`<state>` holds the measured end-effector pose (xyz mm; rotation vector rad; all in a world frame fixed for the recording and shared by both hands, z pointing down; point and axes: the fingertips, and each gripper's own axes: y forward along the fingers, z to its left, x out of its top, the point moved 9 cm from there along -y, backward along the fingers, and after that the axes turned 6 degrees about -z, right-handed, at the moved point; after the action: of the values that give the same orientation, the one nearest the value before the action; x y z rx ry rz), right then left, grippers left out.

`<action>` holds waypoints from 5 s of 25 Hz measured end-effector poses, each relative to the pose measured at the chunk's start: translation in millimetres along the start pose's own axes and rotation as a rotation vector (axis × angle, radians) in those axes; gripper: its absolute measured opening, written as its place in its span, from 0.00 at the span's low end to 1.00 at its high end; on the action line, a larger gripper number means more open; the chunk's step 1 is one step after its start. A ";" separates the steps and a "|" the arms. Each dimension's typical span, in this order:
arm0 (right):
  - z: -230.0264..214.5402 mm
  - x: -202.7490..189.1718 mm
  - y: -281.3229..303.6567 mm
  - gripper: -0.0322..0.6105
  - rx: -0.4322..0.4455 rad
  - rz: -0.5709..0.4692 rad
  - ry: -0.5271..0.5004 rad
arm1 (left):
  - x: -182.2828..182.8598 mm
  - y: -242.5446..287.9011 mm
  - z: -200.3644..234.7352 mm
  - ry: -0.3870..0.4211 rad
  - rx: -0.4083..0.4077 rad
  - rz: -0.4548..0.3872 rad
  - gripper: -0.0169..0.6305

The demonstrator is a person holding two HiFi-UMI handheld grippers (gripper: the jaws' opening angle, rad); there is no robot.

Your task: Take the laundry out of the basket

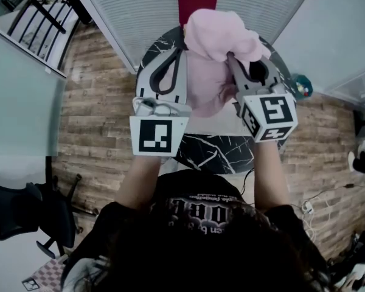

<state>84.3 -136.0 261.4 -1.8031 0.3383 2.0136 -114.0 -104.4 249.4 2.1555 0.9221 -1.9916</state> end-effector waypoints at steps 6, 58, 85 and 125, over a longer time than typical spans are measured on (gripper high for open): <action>-2.2 16.7 -20.4 0.22 -0.025 -0.034 -0.015 | 11.2 -2.3 -14.2 -0.012 -0.015 -0.010 0.02; -107.9 39.7 -128.9 0.22 -0.106 -0.160 -0.038 | 32.7 39.2 -151.3 -0.033 -0.011 -0.049 0.02; -243.6 25.8 -209.3 0.22 -0.139 -0.178 -0.023 | 37.3 91.2 -275.7 -0.008 0.033 -0.059 0.03; -264.3 -34.5 -271.7 0.22 -0.255 -0.143 -0.014 | -10.0 105.4 -340.2 -0.029 -0.117 0.015 0.02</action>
<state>445.4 -18.0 285.8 -1.8995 -0.0551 2.0420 236.5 -46.9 277.2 2.0606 0.9888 -1.9054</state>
